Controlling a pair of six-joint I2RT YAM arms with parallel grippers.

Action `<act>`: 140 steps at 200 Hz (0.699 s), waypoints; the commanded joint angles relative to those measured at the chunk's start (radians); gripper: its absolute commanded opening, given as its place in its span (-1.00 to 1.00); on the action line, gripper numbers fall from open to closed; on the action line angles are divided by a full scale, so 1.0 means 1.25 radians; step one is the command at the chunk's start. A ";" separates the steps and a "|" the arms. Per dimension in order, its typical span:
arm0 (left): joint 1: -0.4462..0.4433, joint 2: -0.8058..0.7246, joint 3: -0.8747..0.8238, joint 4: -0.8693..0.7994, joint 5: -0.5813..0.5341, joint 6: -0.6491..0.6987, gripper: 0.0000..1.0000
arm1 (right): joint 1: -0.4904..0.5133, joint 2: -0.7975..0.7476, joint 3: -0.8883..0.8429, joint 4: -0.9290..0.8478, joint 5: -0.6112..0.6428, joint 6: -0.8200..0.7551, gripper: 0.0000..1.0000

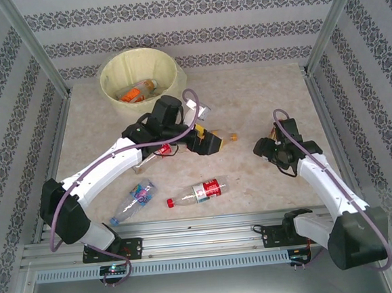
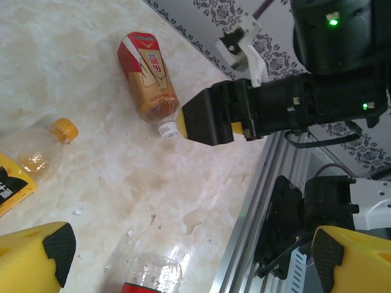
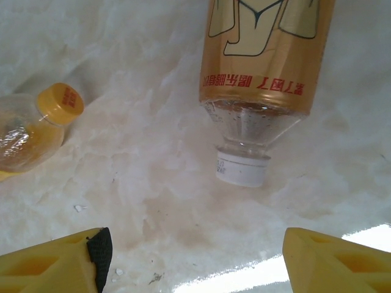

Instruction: Put the plastic bottles in the bin

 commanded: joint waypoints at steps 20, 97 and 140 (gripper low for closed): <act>-0.019 0.011 0.027 -0.020 -0.026 0.027 1.00 | -0.011 0.067 -0.021 0.071 -0.012 0.010 0.39; -0.024 0.009 0.035 -0.043 -0.044 0.053 1.00 | -0.035 0.130 -0.056 0.121 -0.019 0.000 0.20; -0.028 0.005 0.034 -0.041 -0.038 0.048 1.00 | -0.048 0.151 -0.065 0.147 -0.030 -0.004 0.15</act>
